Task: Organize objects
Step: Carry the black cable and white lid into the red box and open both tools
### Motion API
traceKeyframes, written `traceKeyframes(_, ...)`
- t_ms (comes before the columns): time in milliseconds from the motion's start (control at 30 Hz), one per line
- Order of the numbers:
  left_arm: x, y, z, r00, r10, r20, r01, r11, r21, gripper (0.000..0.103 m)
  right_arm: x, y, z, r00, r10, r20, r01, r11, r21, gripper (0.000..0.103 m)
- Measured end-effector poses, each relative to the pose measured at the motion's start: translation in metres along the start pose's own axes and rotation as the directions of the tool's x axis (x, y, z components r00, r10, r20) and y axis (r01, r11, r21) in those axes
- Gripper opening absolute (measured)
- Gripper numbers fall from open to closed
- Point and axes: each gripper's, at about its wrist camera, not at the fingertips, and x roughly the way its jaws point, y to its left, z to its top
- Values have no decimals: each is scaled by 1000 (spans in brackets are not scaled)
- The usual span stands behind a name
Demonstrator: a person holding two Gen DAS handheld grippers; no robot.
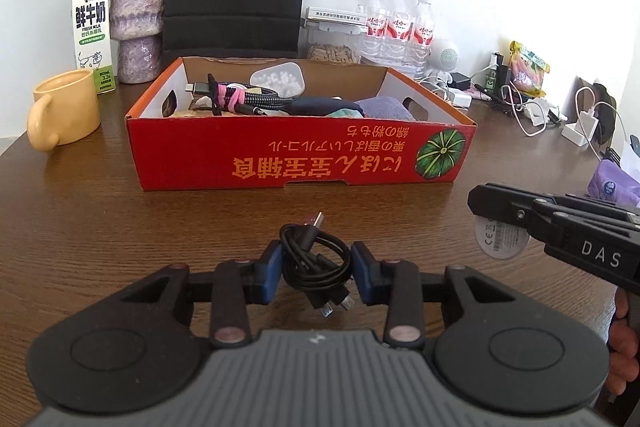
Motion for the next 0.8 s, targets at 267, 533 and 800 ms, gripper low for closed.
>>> traceKeyframes(267, -7, 6, 11, 999, 19, 45, -18, 999, -32, 38, 5, 11, 2, 1000, -15, 12, 15, 1000, -17, 9)
traceKeyframes(533, -21, 10, 40, 993, 40, 114, -37, 999, -34, 38, 6, 23, 26, 998, -15, 63, 19, 999, -48, 9)
traceKeyframes(800, -15, 14, 83, 980, 64, 187, -57, 997, -42, 38, 26, 25, 68, 993, -27, 112, 37, 996, -83, 9)
